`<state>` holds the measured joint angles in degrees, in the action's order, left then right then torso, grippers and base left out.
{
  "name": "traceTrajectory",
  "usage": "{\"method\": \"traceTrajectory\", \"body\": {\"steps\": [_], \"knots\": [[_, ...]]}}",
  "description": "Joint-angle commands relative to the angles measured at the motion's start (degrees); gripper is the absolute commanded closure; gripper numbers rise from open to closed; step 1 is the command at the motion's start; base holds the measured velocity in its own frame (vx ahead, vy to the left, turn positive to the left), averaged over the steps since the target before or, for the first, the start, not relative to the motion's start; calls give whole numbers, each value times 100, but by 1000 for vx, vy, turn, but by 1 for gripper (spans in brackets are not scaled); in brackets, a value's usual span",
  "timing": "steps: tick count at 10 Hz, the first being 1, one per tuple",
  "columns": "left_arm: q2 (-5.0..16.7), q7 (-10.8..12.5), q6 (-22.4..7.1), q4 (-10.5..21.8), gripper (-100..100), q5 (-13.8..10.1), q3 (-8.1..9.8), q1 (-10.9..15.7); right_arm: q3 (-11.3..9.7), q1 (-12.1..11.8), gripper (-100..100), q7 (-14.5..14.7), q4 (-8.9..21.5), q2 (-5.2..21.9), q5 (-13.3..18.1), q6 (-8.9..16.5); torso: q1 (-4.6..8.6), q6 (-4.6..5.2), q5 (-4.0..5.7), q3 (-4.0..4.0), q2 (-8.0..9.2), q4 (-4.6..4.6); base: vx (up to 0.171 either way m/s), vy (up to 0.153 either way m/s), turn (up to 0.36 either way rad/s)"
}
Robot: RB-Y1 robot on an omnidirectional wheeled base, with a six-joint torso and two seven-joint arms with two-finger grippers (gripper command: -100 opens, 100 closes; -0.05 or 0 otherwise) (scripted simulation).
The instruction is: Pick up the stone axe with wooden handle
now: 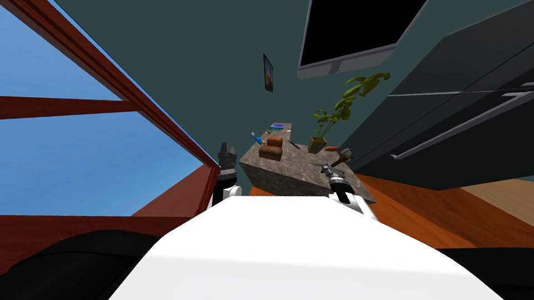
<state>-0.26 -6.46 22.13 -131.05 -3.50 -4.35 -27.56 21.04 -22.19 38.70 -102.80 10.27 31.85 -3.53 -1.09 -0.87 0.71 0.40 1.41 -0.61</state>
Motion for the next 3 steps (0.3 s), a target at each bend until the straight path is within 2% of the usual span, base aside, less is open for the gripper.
{"method": "traceTrajectory", "body": {"steps": [1, 2, 3], "knots": [[0, 0, 0, 0, 0, 0, 0, 0, 0, -117, 100, 9, -286, -44, 2, -12, 0, 0, 0, 0, 0, 0, 23, -15, 2], [0, 0, 0, 0, 0, 0, 0, 0, -16, -122, 100, -1, -215, -28, -5, 20, -10, 0, -5, 6, 10, 4, 0, 0, 0], [0, 0, 0, 0, 0, 0, 0, 1, -16, -130, 0, -4, -245, -27, -7, 17, -14, 0, -4, 9, 17, 4, 0, 0, 0]]}}
